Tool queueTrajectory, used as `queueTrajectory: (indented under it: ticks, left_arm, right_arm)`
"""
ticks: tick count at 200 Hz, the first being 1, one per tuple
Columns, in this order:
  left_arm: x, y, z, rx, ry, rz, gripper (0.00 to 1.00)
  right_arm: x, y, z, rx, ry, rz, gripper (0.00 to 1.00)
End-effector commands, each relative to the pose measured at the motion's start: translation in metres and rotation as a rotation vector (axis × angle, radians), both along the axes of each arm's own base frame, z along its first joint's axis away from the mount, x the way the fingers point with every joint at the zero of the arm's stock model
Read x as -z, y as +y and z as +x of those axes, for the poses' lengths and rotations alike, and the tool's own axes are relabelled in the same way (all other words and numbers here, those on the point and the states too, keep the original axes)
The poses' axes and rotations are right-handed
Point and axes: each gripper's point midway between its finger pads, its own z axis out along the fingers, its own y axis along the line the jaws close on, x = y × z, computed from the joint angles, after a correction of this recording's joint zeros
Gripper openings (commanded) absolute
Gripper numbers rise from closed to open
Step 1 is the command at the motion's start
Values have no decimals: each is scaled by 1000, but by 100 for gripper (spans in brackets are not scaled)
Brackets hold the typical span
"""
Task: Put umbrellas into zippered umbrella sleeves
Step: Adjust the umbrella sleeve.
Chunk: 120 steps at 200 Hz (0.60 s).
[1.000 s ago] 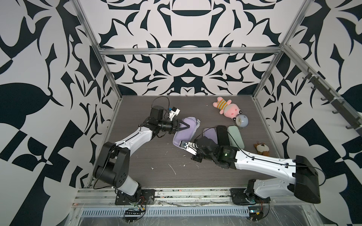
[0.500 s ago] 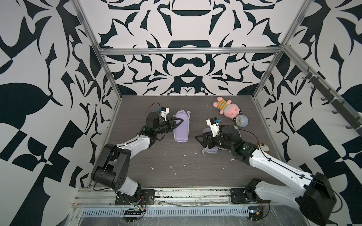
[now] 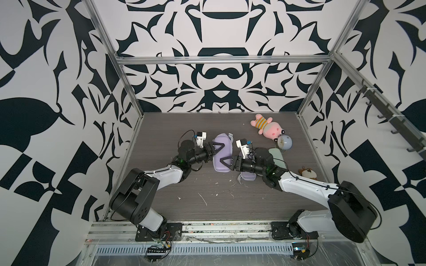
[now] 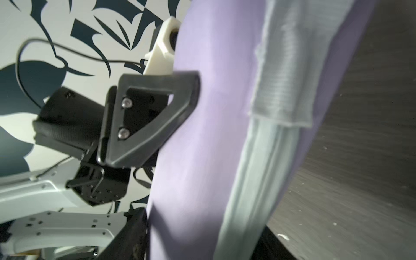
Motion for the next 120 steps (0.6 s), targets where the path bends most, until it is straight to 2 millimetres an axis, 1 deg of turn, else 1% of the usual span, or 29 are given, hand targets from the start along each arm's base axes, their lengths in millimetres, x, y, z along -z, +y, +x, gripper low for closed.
queueTrajectory:
  ticks: [1, 10, 28, 52, 67, 75, 78, 82, 95, 120]
  left_arm:
    - [-33, 1, -20, 33, -82, -57, 64]
    - [-32, 4, -23, 33, -93, -36, 64]
    - [-38, 8, -27, 37, -124, -23, 67]
    - [-41, 18, -23, 26, -150, -7, 76]
    - [-37, 28, -16, 8, -152, 8, 83]
    - [-36, 34, -10, 0, -152, 8, 84]
    - [-37, 35, -9, 0, -153, 6, 89]
    - [-38, 37, -6, 0, -153, 3, 90]
    - [-41, 38, -1, 15, -156, 0, 91]
    - [-40, 29, 1, 76, -149, 6, 89]
  right_arm:
    - [-60, 5, 12, 14, -115, 170, 28]
    - [-61, 3, 14, 24, -89, 183, 19]
    - [-63, -1, 18, 40, -41, 221, 13]
    - [-70, 2, 12, 0, 17, 271, 8]
    - [-74, 5, 4, -47, 52, 296, 6]
    - [-74, 6, -1, -72, 75, 305, 3]
    - [-75, 6, -4, -84, 80, 309, 3]
    - [-75, 7, -6, -96, 89, 312, 2]
    - [-75, 7, -13, -127, 109, 316, 0]
    - [-77, 10, -24, -197, 134, 303, 0]
